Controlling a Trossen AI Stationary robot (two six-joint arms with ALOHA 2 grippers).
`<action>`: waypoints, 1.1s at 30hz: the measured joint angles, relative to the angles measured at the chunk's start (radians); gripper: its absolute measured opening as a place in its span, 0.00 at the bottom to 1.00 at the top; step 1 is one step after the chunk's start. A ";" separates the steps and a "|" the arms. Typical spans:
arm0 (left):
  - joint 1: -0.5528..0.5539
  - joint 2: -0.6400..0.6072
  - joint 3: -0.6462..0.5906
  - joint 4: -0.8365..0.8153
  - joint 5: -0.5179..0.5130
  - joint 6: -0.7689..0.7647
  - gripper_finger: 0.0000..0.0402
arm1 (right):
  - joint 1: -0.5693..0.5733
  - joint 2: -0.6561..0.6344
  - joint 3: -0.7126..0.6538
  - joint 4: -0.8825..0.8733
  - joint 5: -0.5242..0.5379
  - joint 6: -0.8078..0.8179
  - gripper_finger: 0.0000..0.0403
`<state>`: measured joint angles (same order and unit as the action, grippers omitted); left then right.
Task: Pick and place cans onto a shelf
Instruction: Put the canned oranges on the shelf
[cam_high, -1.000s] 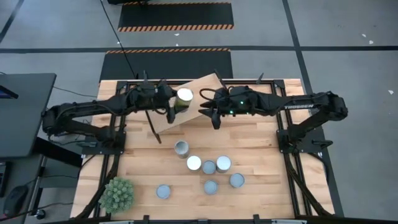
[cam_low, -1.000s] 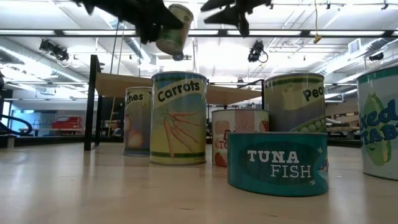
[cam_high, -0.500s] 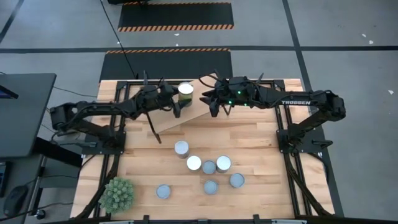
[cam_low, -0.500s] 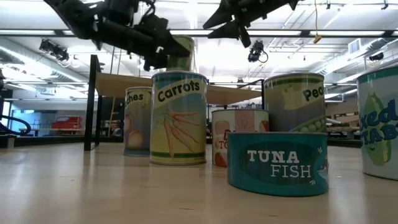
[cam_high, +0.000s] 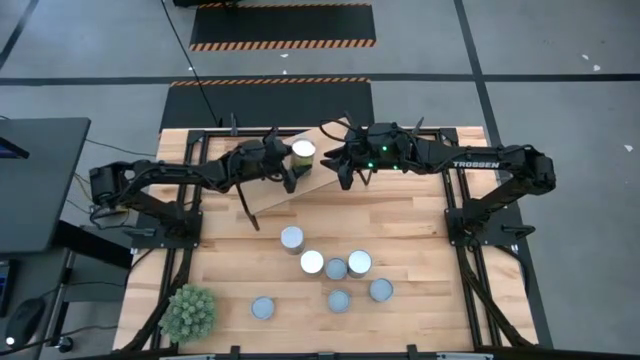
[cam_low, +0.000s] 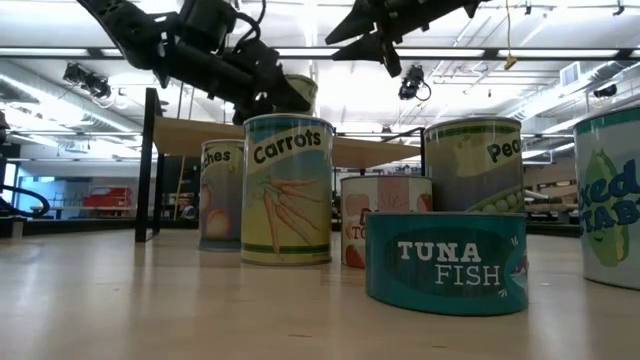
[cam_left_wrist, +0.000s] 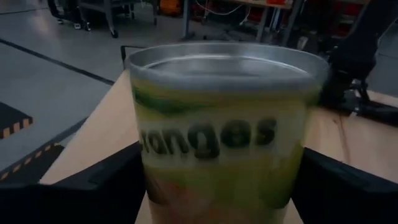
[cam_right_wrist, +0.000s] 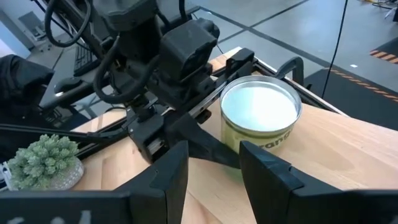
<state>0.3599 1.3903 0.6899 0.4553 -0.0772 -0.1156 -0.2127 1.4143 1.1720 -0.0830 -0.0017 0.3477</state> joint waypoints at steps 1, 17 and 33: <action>0.000 0.001 -0.001 -0.011 -0.001 0.000 0.86 | 0.000 0.000 0.000 0.000 0.000 0.000 0.37; 0.000 -0.119 -0.002 -0.090 -0.060 0.030 1.00 | -0.001 0.000 -0.001 -0.003 -0.053 -0.002 0.37; 0.006 -0.226 0.118 -0.489 -0.063 0.038 1.00 | -0.020 -0.002 0.005 -0.017 -0.106 0.000 0.37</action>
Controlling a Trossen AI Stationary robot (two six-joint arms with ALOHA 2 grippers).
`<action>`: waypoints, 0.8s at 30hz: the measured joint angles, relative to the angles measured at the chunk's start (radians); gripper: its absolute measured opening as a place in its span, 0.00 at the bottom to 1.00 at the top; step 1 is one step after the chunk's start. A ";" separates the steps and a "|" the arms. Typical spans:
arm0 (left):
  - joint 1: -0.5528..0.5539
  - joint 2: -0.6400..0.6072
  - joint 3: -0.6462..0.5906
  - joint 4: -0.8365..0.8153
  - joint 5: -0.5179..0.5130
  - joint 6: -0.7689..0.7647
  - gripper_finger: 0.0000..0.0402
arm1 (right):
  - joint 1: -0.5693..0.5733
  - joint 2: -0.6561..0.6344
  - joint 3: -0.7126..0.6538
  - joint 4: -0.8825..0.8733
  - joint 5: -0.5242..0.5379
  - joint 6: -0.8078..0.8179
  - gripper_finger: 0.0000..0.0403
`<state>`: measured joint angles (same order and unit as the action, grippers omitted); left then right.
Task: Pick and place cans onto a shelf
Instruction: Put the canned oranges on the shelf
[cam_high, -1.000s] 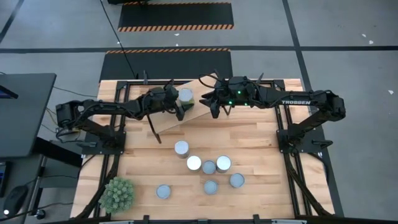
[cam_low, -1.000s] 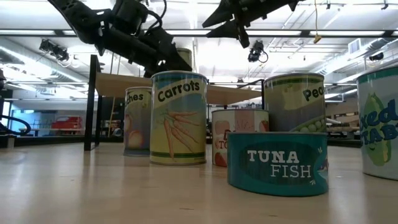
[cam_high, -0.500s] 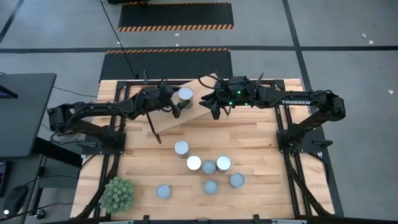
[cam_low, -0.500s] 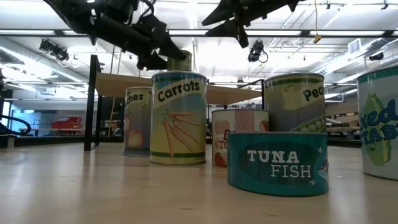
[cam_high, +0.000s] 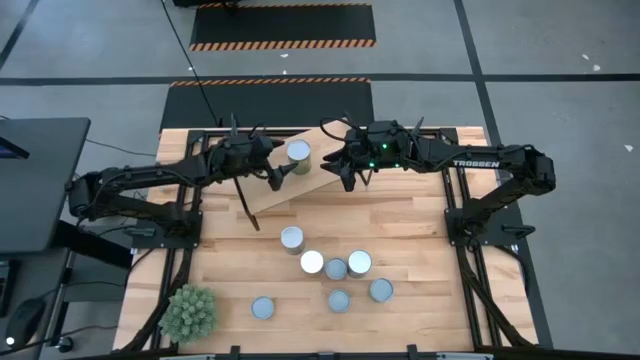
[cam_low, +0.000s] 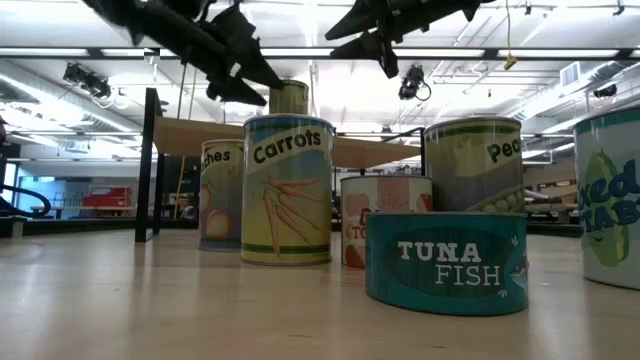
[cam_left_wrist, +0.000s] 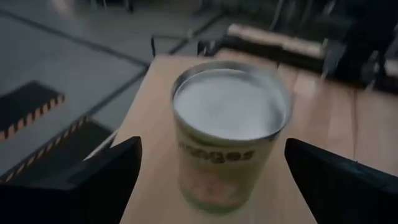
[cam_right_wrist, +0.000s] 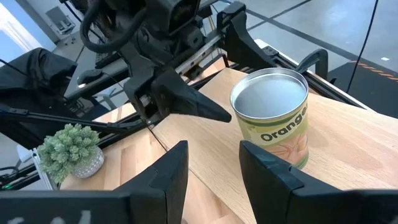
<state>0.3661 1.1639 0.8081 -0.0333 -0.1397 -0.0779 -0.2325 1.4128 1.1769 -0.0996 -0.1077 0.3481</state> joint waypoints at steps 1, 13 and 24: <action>0.006 0.007 0.036 -0.053 0.010 0.007 1.00 | 0.000 0.000 0.010 -0.017 0.000 0.000 0.37; 0.095 0.026 0.243 -0.416 0.112 0.098 1.00 | -0.001 -0.001 0.079 -0.193 0.061 -0.037 0.37; 0.159 0.093 0.233 -0.379 0.039 0.179 1.00 | -0.001 0.017 0.079 -0.222 0.125 -0.038 0.37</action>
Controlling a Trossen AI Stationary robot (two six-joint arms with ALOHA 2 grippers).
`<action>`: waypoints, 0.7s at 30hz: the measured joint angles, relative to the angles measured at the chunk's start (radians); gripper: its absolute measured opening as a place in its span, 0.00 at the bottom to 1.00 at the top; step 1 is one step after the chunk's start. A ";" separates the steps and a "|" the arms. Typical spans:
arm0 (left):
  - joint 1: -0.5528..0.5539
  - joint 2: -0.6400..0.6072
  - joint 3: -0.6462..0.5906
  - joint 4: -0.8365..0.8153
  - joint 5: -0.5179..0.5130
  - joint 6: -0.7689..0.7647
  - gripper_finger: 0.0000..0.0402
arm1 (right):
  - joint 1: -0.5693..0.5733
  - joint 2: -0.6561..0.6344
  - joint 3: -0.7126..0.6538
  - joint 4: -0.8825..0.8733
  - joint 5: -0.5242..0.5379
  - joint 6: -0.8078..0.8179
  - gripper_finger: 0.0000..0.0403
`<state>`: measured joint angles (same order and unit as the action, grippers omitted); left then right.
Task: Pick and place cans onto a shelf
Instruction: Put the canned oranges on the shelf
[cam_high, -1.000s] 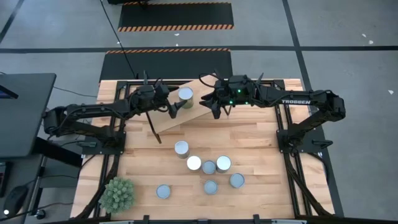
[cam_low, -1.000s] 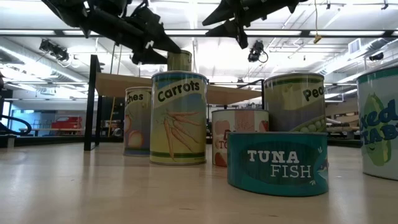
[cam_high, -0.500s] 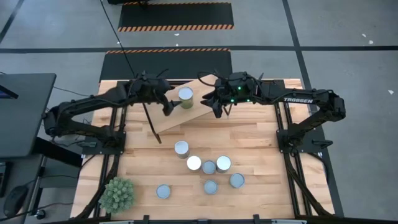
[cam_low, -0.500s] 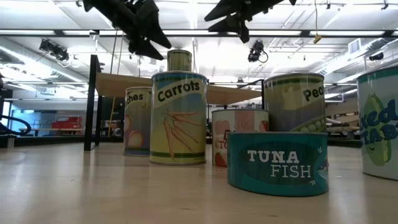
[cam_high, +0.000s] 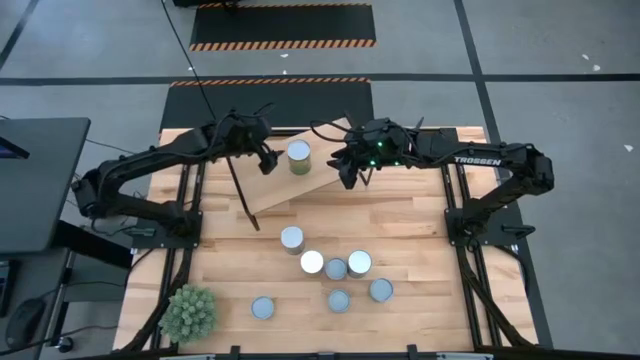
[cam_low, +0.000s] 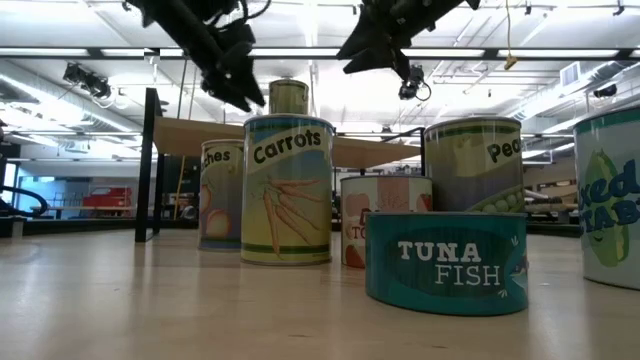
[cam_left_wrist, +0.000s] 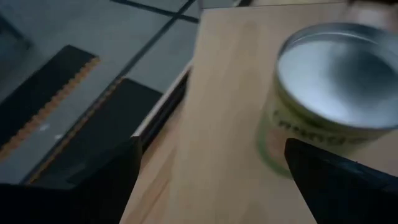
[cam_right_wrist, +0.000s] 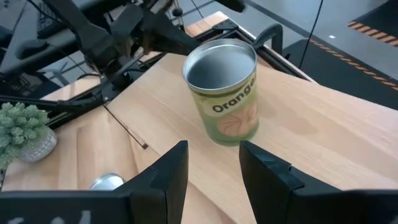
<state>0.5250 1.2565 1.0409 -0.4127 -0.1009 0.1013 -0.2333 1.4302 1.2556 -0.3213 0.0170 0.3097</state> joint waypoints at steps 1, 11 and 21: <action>0.006 0.012 0.000 0.009 0.023 0.000 1.00 | 0.000 0.004 0.000 -0.001 0.000 0.001 0.37; 0.034 0.142 0.000 0.197 0.053 0.000 1.00 | 0.002 0.008 0.000 0.002 -0.010 0.004 0.37; 0.080 0.153 0.097 0.171 0.089 0.086 1.00 | 0.002 0.007 0.000 -0.056 -0.021 0.004 0.37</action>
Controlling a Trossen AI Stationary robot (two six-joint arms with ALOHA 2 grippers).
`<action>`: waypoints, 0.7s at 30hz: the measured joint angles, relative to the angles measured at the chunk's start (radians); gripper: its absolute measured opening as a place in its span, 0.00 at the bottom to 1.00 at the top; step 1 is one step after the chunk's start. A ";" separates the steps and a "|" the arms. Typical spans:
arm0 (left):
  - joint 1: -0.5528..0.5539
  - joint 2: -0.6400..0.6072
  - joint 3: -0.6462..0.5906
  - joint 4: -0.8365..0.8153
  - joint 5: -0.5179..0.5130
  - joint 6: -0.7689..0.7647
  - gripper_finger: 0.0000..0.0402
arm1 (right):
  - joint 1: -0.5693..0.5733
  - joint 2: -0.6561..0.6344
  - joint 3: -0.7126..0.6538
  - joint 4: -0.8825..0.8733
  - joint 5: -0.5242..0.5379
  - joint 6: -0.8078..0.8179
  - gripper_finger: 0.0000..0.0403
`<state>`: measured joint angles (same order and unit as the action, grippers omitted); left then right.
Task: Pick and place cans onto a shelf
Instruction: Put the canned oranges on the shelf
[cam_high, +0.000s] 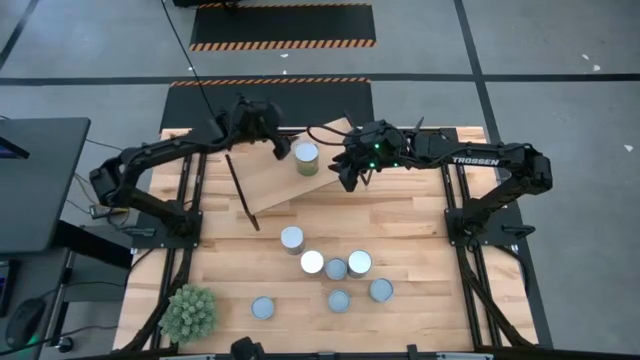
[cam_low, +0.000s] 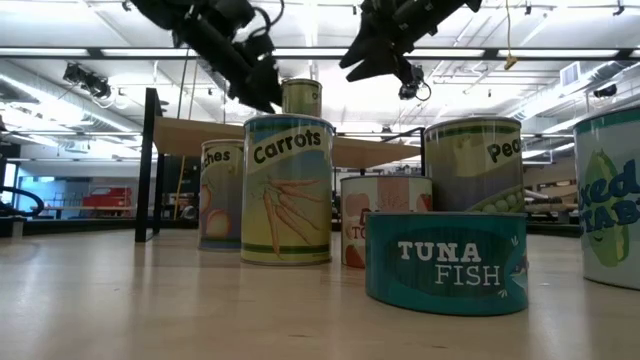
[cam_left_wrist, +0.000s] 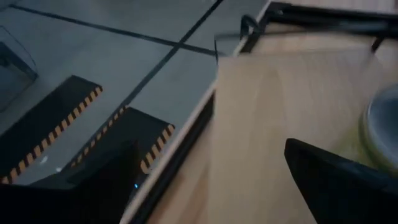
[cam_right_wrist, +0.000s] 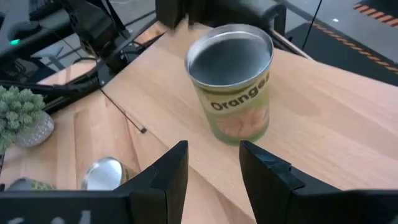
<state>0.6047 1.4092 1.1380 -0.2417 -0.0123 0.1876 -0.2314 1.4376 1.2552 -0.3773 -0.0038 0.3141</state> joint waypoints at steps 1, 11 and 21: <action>0.004 -0.001 0.031 -0.048 0.022 0.009 1.00 | 0.000 0.000 0.000 -0.004 -0.001 0.000 0.37; -0.078 -0.001 0.210 -0.575 0.208 0.046 1.00 | 0.000 -0.001 0.000 -0.043 -0.020 -0.004 0.37; -0.170 -0.001 0.211 -0.680 0.156 -0.135 0.89 | -0.001 0.010 0.000 0.005 -0.015 -0.046 0.37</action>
<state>0.4352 1.4082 1.3487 -0.9221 0.1436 0.0528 -0.2321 1.4474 1.2552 -0.3719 -0.0184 0.2684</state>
